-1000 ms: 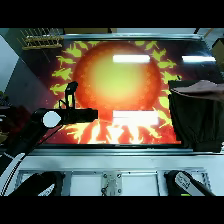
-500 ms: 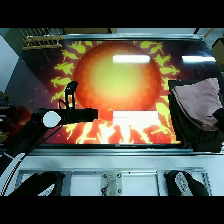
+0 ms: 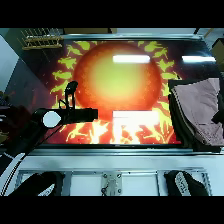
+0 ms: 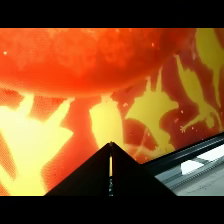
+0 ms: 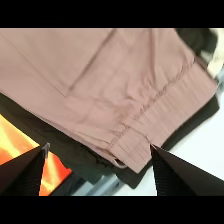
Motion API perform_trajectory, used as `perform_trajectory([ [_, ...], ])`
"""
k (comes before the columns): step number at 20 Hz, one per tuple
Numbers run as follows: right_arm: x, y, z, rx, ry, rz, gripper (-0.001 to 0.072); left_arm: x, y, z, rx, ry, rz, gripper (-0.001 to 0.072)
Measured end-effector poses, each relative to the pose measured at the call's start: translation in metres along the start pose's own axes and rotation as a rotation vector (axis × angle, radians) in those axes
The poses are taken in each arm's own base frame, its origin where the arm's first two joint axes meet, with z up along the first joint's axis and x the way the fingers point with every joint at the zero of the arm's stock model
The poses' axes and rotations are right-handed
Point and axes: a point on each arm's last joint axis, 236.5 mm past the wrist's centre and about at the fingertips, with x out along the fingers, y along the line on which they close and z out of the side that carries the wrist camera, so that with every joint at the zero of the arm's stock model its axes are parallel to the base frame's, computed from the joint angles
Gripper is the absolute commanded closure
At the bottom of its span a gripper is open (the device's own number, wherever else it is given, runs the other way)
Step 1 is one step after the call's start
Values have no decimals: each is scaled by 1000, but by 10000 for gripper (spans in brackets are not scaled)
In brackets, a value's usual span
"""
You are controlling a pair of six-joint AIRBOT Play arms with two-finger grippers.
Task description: Fold the clothes and pants, and hang the long-sleeved shirts on hangers.
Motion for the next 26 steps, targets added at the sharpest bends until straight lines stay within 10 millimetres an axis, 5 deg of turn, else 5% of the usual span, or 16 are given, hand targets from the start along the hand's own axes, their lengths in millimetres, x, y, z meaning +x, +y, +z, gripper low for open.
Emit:
perform_trajectory([
  [3, -33, 69, 13, -167, -114, 224, 22, 0, 0, 0, 0, 0, 0, 699],
  [8, -57, 188, -45, -494, -50, 568, 36, 0, 0, 2, 0, -7, -1, 699],
  [9, -58, 205, -59, -549, -24, 609, 254, 0, 0, 2, 0, -10, -2, 699],
  [10, -58, 217, -72, -590, 3, 639, 568, 0, -1, 2, 0, -10, -2, 698],
  [11, -58, 227, -84, -628, 27, 661, 685, 0, 0, 2, 0, -10, -2, 699],
  [16, -56, 251, -117, -721, 103, 717, 689, 0, -1, 3, -1, -13, -3, 699],
  [26, -55, 257, -126, -740, 127, 730, 689, 0, -1, 3, -1, -13, -3, 699],
])
